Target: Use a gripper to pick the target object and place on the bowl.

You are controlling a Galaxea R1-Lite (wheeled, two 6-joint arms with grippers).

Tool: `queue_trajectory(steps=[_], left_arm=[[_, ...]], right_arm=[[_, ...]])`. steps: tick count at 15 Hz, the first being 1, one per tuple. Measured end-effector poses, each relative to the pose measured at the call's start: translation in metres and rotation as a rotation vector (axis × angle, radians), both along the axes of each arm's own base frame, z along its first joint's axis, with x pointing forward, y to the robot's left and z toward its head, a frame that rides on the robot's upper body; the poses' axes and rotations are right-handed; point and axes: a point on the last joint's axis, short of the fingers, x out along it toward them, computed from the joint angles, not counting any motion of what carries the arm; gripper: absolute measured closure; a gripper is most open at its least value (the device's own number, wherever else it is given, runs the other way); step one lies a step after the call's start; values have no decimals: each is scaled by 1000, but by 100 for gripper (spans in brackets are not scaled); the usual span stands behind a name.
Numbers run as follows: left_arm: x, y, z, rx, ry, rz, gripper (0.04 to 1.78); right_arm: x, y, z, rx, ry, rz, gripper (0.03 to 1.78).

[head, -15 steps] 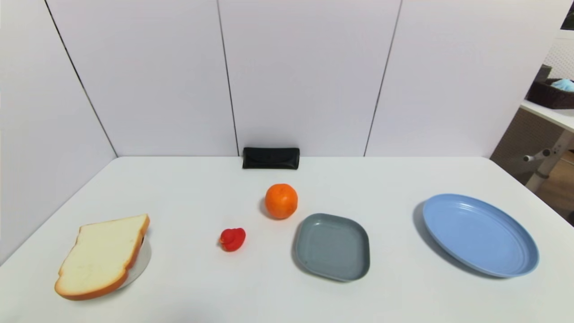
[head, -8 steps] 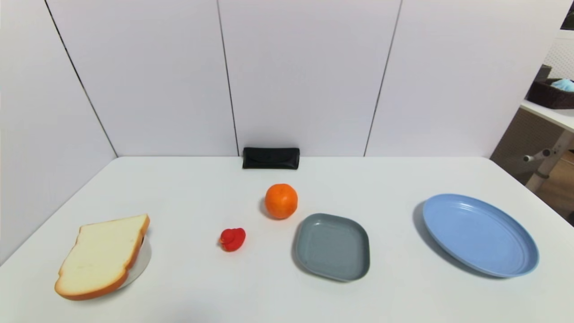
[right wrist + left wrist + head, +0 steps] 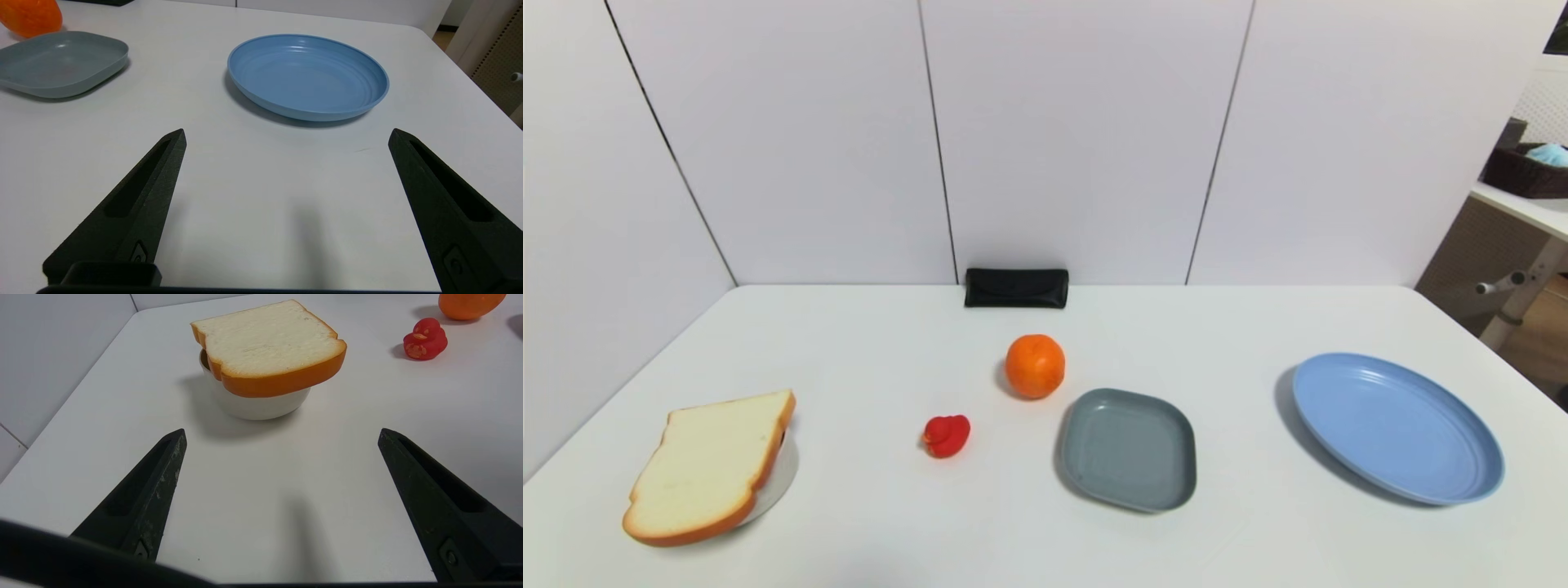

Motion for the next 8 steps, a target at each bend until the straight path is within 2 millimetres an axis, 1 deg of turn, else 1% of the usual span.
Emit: queue_trajectory(steps=[3,8], left_arm=[[0,1,0,-69,0,34,13],[0,1,0,-78,-2,36,13]], right_arm=[[0,0,0,0,0,0,10],[0,0,0,0,0,0,10]])
